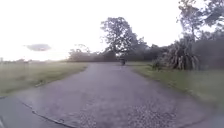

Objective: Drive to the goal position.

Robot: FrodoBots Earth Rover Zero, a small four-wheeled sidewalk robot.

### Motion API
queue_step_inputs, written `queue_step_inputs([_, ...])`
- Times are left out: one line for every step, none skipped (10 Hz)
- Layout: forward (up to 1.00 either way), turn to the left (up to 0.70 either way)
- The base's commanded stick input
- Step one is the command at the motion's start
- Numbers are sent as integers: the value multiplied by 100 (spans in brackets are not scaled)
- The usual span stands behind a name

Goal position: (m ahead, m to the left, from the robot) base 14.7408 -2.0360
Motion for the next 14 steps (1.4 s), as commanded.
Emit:
queue_step_inputs([70,14])
queue_step_inputs([70,14])
queue_step_inputs([70,14])
queue_step_inputs([70,0])
queue_step_inputs([70,0])
queue_step_inputs([70,0])
queue_step_inputs([70,0])
queue_step_inputs([70,0])
queue_step_inputs([70,0])
queue_step_inputs([70,0])
queue_step_inputs([70,0])
queue_step_inputs([70,0])
queue_step_inputs([70,0])
queue_step_inputs([70,0])
